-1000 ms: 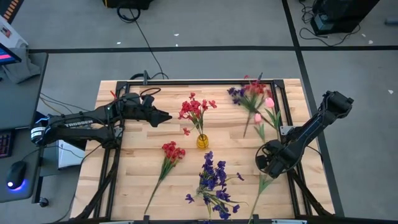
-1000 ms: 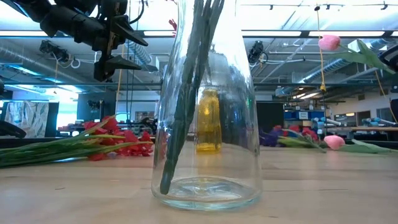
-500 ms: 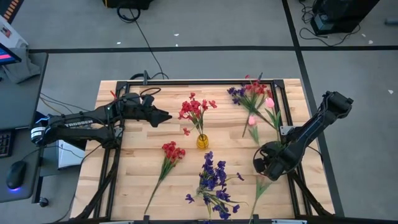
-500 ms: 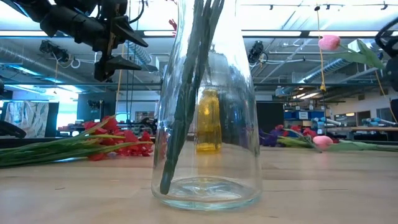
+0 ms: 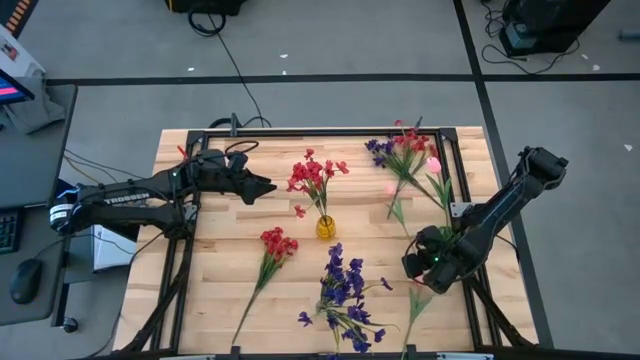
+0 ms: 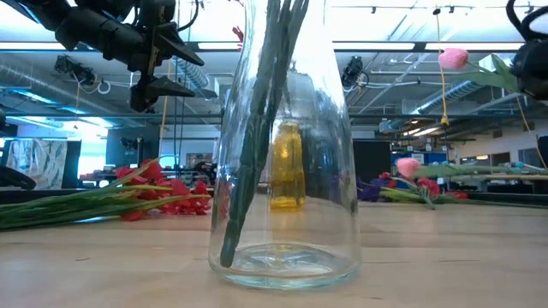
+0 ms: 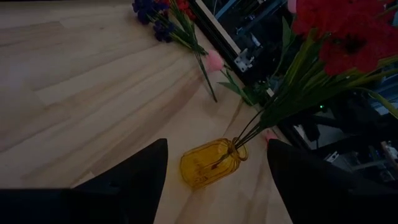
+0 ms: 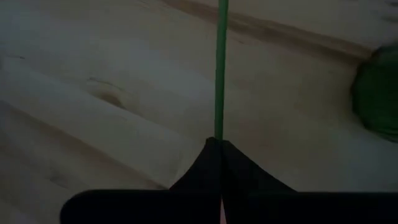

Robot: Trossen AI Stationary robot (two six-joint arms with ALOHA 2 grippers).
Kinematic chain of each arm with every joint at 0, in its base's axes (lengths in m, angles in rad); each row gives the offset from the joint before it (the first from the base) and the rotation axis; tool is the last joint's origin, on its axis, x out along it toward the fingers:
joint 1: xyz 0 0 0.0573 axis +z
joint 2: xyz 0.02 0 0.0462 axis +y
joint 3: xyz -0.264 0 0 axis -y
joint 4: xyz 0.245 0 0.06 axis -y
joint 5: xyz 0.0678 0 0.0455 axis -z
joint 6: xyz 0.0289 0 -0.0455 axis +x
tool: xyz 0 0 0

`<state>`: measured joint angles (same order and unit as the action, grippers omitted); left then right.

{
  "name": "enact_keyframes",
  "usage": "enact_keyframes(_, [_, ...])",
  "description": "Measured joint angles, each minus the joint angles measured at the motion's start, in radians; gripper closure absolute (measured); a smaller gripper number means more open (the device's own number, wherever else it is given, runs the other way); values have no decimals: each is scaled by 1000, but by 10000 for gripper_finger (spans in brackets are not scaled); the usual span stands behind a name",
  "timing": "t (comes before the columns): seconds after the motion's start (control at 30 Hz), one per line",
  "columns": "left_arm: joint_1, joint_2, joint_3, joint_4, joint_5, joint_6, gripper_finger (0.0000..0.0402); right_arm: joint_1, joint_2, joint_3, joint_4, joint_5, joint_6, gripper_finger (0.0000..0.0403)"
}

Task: Sort flowers into vase by color
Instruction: Put the bottom left pink tulip into the green vase

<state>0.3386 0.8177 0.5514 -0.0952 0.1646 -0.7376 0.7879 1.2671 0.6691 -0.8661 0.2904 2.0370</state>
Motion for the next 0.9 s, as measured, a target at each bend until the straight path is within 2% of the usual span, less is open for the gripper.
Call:
enact_keyframes(0.3, [0, 0, 0, 0, 0, 1, 122, -12, 0, 88, -113, 102, -31, 401])
enact_keyframes(0.73, [0, 0, 0, 0, 0, 5, 122, -68, 0, 300, -261, 387, -210, 402])
enact_keyframes(0.9, [0, 0, 0, 0, 0, 22, 122, -74, 0, 390, -410, 451, -223, 402])
